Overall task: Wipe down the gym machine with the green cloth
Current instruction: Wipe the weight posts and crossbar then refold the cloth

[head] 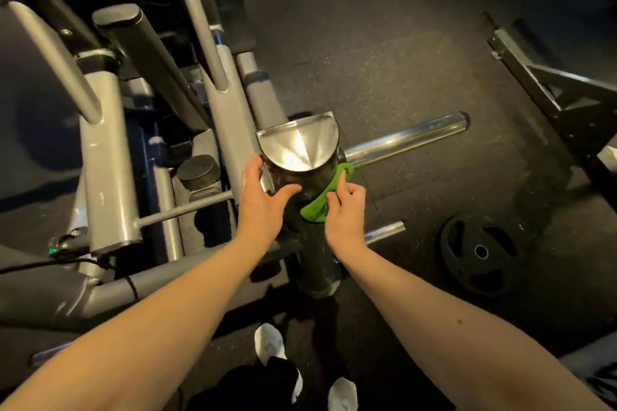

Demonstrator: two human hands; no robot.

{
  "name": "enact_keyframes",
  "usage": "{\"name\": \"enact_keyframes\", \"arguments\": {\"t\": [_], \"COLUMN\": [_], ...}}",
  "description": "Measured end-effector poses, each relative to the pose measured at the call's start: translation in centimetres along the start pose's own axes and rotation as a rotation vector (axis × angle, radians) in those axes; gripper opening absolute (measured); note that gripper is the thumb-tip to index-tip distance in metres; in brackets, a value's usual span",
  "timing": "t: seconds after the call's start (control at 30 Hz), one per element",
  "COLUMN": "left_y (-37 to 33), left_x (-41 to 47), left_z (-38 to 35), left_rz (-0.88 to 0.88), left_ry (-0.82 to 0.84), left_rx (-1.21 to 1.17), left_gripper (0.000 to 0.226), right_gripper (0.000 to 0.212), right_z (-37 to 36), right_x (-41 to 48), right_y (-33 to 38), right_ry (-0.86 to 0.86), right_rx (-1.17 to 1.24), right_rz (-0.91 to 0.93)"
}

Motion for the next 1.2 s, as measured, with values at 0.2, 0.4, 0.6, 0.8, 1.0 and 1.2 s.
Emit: {"name": "enact_keyframes", "arguments": {"t": [0.2, 0.4, 0.6, 0.8, 1.0, 1.2], "left_y": [1.4, 4.4, 6.9, 8.8, 10.0, 10.5], "left_x": [-0.8, -1.5, -1.4, -1.2, 0.0, -0.1], "left_z": [-0.8, -1.4, -2.7, -3.8, -4.9, -5.6], "left_rz": [0.031, 0.015, -0.078, -0.255, -0.501, -0.604], "left_ry": [-0.045, -0.099, -0.042, -0.131, -0.213, -0.292], "left_rx": [-0.124, -0.159, -0.152, -0.236, -0.348, -0.418], "left_gripper": [0.074, 0.078, 0.083, 0.067, 0.056, 0.04], "right_gripper": [0.056, 0.044, 0.046, 0.051, 0.051, 0.053], "right_z": [-1.2, -0.7, -0.6, -3.0, -3.6, -3.1], "right_x": [0.7, 0.8, 2.4, 2.6, 3.6, 3.0], "right_y": [-3.4, -4.9, -1.8, -4.7, -5.4, -5.2], "right_ry": [-0.029, -0.109, -0.302, -0.431, -0.543, -0.671], "right_rx": [-0.054, -0.118, 0.05, 0.079, 0.141, -0.084], "right_rz": [0.166, 0.279, 0.499, 0.772, 0.9, 1.039]}}
Point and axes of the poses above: each hand's wrist, its own x-axis towards the middle knuckle, its own z-axis out of the back of the hand, y = z × x, the point moved 6 cm from there along x, towards the middle knuckle, and after that the axes turned 10 degrees about -y, right-handed, at the moved point
